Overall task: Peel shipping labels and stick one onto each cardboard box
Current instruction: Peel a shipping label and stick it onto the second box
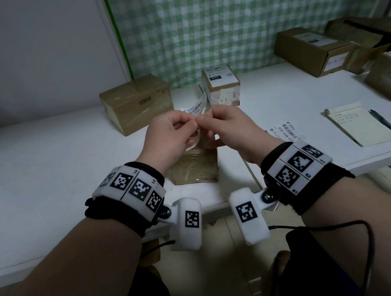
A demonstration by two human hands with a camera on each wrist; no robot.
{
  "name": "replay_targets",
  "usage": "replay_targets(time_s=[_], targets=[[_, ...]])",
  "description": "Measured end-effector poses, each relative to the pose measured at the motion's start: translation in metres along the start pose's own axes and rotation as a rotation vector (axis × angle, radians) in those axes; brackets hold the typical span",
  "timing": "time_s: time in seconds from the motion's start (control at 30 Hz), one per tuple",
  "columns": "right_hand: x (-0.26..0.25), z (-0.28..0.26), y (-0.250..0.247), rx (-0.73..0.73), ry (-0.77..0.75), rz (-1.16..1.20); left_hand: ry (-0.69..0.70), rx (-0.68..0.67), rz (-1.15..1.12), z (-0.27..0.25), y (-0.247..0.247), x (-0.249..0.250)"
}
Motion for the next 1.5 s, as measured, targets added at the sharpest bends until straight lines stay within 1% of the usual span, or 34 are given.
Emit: replay_targets(time_s=[0.1, 0.3, 0.4, 0.57, 0.63, 0.7, 0.83, 0.93, 1.03, 1.17, 1.3, 1.43, 1.5], targets=[[-0.002, -0.001, -0.001, 0.004, -0.013, -0.005, -0.036, 0.002, -0.005, 0.001, -0.001, -0.004], [0.007, 0.001, -0.006, 0.011, 0.036, 0.087, -0.095, 0.061, -0.084, -0.002, -0.006, -0.009], [0.006, 0.0, -0.006, 0.007, 0.035, 0.117, -0.116, 0.076, -0.137, -0.003, -0.005, -0.009], [-0.002, -0.004, -0.005, 0.001, 0.013, 0.164, -0.081, 0.007, -0.057, -0.005, -0.001, -0.006], [-0.005, -0.006, -0.005, -0.007, 0.006, 0.189, -0.068, 0.026, -0.039, -0.005, -0.004, -0.005], [-0.005, -0.005, -0.002, -0.006, -0.006, 0.146, -0.071, 0.046, -0.03, -0.005, -0.006, -0.006], [-0.006, -0.006, 0.001, 0.019, -0.021, -0.006, -0.065, 0.034, -0.035, -0.004, -0.002, -0.006], [-0.009, -0.008, 0.002, -0.006, -0.036, 0.014, -0.06, 0.015, -0.044, -0.003, -0.001, -0.006], [-0.008, -0.007, 0.0, -0.041, -0.015, 0.045, -0.061, -0.018, -0.073, -0.003, 0.0, -0.005], [0.0, -0.004, -0.01, -0.04, 0.04, 0.091, -0.078, -0.039, -0.169, -0.005, -0.001, -0.002], [0.0, -0.007, -0.012, -0.036, 0.044, 0.132, -0.093, -0.037, -0.161, -0.006, -0.002, -0.001], [-0.006, -0.011, 0.0, -0.099, 0.016, 0.037, -0.128, -0.021, -0.172, -0.005, -0.003, -0.005], [-0.009, -0.012, 0.002, -0.095, -0.009, 0.009, -0.141, -0.019, -0.186, -0.007, -0.002, -0.004]])
Point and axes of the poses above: each hand's wrist, its own z-axis towards the middle knuckle, its own y-axis out of the palm, x = y × z, the point moved 9 cm from there along z, towards the middle knuckle, and after that the axes turned 9 degrees about y, right-handed, at the moved point
